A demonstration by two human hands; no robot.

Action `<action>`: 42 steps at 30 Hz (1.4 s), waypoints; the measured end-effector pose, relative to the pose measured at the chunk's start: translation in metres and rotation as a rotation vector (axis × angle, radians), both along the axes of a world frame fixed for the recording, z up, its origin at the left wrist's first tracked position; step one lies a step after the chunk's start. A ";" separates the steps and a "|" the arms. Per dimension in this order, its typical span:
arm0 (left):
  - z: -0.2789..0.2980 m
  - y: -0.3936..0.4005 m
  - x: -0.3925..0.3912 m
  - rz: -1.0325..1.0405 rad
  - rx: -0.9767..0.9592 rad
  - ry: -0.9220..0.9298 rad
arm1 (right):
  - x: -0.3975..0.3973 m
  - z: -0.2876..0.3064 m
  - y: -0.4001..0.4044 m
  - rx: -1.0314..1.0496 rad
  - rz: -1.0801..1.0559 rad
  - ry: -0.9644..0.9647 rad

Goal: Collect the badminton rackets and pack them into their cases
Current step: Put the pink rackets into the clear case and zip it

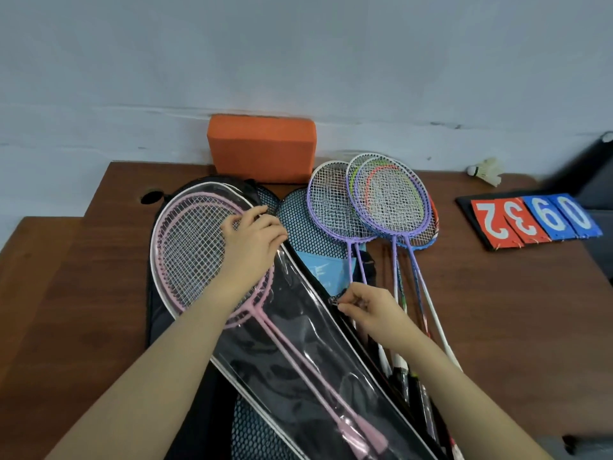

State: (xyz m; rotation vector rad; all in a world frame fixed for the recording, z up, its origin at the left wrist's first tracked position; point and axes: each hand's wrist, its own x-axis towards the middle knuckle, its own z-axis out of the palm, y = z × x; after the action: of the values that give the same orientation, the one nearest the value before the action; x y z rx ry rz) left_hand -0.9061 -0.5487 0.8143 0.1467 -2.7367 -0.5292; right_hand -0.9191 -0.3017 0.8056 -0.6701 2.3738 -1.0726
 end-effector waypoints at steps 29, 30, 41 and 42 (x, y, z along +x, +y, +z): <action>-0.050 0.085 0.032 -0.161 0.054 -0.281 | 0.055 -0.008 0.060 0.129 -0.205 -0.006; -0.053 0.098 0.039 -0.244 0.029 -0.307 | 0.054 -0.011 0.059 0.144 -0.187 0.019; -0.053 0.135 0.060 -0.319 0.013 -0.306 | 0.070 -0.016 0.088 0.038 -0.176 -0.052; -0.052 0.136 0.058 -0.252 0.044 -0.285 | 0.070 -0.016 0.096 0.040 -0.182 -0.060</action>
State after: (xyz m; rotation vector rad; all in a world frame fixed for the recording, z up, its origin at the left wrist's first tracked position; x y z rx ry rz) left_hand -0.8480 -0.4122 0.7628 -0.1247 -3.0432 -0.6831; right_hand -0.8495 -0.2060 0.7899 -0.4083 2.4338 -1.0998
